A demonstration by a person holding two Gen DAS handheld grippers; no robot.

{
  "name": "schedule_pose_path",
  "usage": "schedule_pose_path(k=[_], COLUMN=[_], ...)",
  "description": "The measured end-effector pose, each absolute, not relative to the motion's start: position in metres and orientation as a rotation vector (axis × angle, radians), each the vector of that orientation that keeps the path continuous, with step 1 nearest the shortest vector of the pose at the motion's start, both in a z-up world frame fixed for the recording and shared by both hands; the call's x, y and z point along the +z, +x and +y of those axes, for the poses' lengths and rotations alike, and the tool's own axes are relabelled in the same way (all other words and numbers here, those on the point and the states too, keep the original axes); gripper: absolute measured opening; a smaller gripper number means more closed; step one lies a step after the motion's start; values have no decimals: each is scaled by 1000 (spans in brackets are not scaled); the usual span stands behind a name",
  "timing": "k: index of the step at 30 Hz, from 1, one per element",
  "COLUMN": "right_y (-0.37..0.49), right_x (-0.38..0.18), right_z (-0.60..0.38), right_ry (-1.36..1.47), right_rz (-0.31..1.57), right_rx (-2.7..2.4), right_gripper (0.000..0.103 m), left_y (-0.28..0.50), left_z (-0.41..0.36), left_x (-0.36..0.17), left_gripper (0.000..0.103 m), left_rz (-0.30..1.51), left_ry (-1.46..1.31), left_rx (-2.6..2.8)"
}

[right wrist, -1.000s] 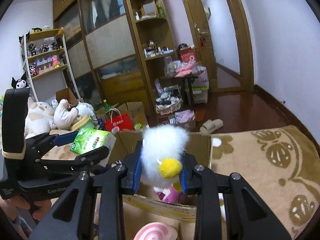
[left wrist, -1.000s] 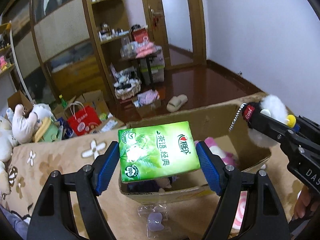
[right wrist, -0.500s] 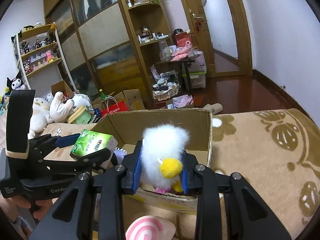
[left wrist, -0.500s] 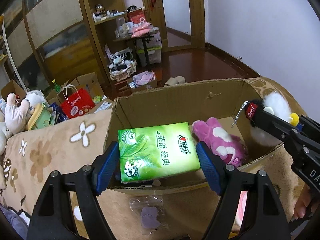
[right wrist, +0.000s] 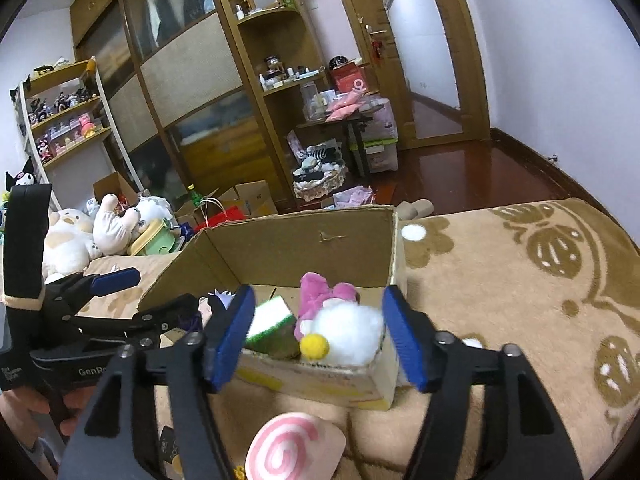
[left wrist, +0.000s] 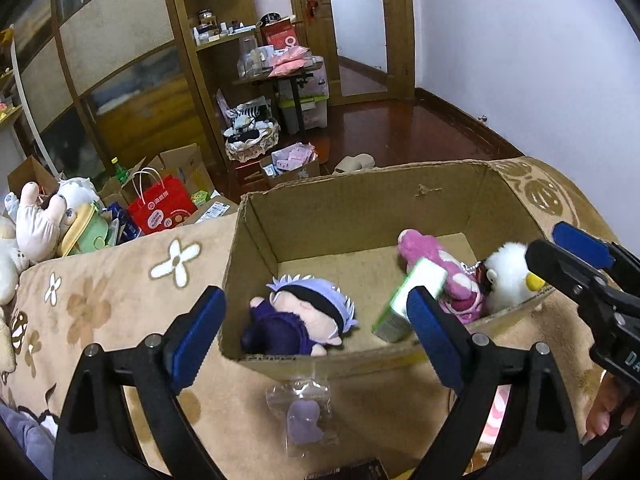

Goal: Organize soft objects
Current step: 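Open both tools to drop the tissue pack and chick into the box, then move both tools back toward the yellow dog plush and black tissue pack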

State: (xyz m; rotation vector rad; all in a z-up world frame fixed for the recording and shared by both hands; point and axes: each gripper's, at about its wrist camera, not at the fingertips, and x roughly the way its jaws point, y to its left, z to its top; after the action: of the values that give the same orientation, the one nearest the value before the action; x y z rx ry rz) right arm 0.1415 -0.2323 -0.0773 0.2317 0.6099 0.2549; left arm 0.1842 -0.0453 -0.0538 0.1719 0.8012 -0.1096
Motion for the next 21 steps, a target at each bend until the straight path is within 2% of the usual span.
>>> schedule_pose_path(k=[1,3,7,9,21], right_y=[140,132,118,112,71], right_x=[-76,-74,-68,-65,-50], right_z=[-233,-233,-232,-232,-235], right_ry=[229,221,221,212,226], right_rz=[609,606,614,614,616], right_rx=[251,235,230,224,214], right_gripper=[78,91,97,101,103], left_y=[182,177,160,151,101], left_z=[-44,-40,-34,-30,-17], left_x=[-53,-52,-50,-49,-41], left_gripper=[91,91,92,98,100], left_rz=[808,841,853,858,904], left_ry=[166,148,160,172,148], left_rx=[-110,-125,-115,-95,-59])
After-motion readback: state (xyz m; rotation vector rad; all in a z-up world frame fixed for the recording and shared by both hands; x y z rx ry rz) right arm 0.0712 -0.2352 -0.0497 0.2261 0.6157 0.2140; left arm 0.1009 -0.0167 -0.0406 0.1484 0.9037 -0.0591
